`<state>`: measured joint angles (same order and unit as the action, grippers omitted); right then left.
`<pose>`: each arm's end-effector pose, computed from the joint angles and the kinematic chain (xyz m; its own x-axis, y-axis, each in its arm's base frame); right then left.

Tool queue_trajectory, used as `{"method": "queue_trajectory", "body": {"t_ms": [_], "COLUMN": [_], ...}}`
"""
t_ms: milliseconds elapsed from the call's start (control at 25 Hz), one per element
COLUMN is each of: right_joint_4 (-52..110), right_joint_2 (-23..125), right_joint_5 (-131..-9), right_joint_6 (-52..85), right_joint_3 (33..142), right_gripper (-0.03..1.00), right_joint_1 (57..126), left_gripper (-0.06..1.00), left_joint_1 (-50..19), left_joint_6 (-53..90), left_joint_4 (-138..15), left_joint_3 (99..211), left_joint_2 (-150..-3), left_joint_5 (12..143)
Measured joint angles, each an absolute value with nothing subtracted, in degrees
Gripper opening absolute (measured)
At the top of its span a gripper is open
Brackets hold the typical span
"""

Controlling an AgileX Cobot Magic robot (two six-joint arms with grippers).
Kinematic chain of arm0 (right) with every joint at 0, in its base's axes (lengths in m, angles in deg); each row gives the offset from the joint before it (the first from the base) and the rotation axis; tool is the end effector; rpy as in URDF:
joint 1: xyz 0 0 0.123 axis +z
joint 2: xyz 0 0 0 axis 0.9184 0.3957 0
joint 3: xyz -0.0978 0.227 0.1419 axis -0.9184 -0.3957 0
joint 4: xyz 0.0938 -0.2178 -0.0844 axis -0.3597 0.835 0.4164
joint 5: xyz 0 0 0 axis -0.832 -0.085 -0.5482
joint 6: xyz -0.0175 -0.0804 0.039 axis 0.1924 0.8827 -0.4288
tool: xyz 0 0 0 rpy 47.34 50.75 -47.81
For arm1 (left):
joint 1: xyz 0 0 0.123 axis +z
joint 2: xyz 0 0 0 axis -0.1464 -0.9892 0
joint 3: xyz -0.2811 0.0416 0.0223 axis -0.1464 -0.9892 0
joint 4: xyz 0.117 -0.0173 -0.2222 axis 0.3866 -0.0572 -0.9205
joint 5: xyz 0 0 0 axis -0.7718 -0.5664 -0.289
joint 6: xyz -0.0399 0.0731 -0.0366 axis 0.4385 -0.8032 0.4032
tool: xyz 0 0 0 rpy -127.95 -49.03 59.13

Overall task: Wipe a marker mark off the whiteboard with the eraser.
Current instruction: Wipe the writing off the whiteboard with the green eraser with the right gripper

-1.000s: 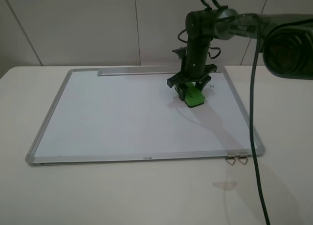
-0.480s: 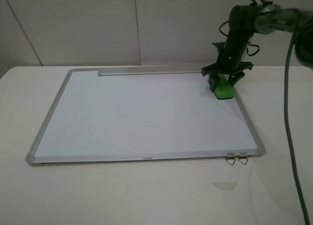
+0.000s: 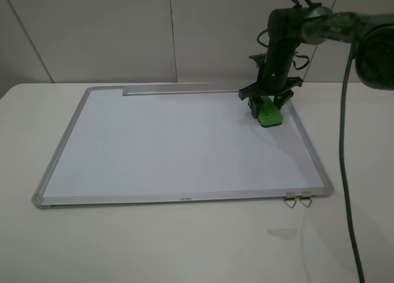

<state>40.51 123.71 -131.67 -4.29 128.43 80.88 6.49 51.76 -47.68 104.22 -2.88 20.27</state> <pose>0.4833 0.1168 0.0944 -0.9542 -0.2985 0.0174 -0.2990 0.9526 -0.0557 -0.0066 0.0003 0.2786 -0.4441 0.0332 -0.8954 0.0418 0.9990 0.0163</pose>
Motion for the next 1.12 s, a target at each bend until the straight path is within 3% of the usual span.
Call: {"method": "queue_trajectory", "body": {"t_ms": [320,480,720,1120], "right_joint_4": [40.1,40.1,40.4,40.9], "right_joint_2": [123.9,124.6,126.7,126.9], "right_joint_5": [-131.7,-133.3,-131.8,-131.3], "right_joint_6": [-3.8,-5.2,-11.7,-15.6], "right_joint_3": [128.7,131.4,137.1,137.6], "right_gripper": [0.60,0.60,0.60,0.60], "right_joint_1": [87.1,86.8,83.4,75.8], "left_gripper": [0.68,0.68,0.68,0.68], "left_joint_1": [6.5,6.5,6.5,6.5], "left_joint_6": [51.8,51.8,51.8,51.8], "left_joint_4": [-47.7,-47.7,-47.7,-47.7], "left_joint_3": [104.2,104.2,104.2,104.2], "left_joint_2": [-2.9,-2.9,-2.9,-2.9], "left_joint_5": [20.3,20.3,20.3,20.3]}}
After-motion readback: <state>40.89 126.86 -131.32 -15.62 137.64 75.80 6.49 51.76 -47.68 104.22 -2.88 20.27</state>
